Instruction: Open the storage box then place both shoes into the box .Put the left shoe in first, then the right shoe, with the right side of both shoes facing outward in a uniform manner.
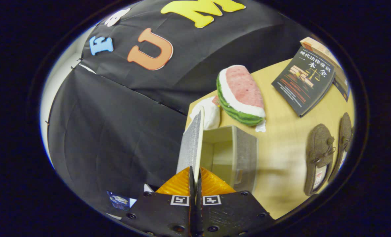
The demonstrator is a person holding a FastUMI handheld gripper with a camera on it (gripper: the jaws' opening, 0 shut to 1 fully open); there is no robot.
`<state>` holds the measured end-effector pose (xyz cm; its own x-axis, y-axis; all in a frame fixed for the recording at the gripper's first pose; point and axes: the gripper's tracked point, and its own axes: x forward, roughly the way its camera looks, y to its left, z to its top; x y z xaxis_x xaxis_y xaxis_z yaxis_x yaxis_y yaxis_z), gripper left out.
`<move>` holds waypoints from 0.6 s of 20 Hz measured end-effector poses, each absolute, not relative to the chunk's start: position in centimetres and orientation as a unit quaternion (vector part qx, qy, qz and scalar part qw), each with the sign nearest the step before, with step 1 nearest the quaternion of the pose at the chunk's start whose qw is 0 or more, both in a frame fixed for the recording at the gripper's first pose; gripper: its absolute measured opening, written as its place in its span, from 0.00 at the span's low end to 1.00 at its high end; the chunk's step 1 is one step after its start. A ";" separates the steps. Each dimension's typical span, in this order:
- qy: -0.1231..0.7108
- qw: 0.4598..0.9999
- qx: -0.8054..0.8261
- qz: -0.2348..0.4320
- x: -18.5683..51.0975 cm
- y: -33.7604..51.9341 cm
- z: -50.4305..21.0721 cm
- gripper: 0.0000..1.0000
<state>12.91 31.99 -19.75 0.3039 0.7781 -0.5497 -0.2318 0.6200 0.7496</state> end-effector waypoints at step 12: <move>0.473 0.761 0.246 0.370 9.5 46.3 -12.9 0.01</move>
<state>9.53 46.31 -12.94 0.2792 0.7963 -0.5366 -0.3305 0.6043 0.7249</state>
